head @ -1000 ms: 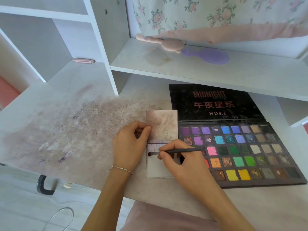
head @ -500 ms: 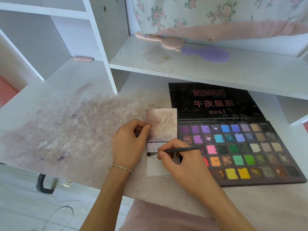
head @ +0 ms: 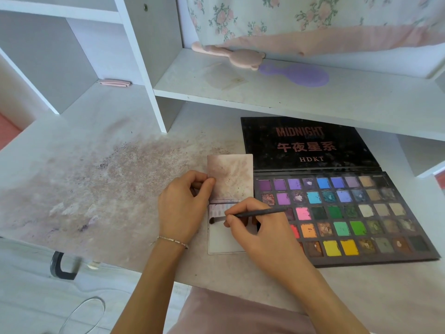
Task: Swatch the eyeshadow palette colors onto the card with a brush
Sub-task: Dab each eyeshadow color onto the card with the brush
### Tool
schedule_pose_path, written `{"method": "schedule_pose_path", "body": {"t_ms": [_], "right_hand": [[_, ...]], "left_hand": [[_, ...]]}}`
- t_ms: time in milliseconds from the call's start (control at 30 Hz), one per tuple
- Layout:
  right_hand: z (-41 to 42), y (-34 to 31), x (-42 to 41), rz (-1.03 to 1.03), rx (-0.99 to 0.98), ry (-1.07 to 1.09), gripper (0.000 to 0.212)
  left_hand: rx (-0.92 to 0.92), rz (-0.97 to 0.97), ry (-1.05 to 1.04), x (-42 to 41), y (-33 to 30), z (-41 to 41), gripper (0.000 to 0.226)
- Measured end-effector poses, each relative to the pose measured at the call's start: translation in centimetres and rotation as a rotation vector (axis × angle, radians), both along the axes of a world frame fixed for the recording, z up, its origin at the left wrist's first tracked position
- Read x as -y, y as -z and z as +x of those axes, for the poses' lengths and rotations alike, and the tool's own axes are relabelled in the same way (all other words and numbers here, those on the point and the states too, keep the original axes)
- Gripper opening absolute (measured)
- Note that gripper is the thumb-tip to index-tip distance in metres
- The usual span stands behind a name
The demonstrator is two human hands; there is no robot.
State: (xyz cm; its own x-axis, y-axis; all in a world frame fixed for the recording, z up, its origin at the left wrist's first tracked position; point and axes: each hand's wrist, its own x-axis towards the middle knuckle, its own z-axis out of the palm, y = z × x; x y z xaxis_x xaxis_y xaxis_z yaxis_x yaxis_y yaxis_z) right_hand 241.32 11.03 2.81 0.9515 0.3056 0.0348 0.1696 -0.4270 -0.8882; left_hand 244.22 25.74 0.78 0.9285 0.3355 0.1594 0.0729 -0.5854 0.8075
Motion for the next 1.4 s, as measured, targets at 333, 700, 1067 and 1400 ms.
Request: {"method": "schedule_pose_path", "body": {"t_ms": [333,700,1067,1400], "right_hand": [[0.0,0.1,0.1,0.000,0.004,-0.013,0.013],[-0.4,-0.4,2.6,0.245,0.051,0.147,0.019],[0.1,0.2,7.8,0.129,0.117,0.373,0.037],[0.0,0.3,7.7,0.011,0.106,0.354,0.021]], "left_hand": [[0.005,0.001,0.005,0.0,0.0,-0.1,0.010],[-0.008,-0.003,-0.008,0.0,-0.1,-0.1,0.018],[0.008,-0.008,0.000,0.0,-0.1,-0.1,0.015],[0.010,0.006,-0.002,0.1,-0.1,-0.1,0.014]]}}
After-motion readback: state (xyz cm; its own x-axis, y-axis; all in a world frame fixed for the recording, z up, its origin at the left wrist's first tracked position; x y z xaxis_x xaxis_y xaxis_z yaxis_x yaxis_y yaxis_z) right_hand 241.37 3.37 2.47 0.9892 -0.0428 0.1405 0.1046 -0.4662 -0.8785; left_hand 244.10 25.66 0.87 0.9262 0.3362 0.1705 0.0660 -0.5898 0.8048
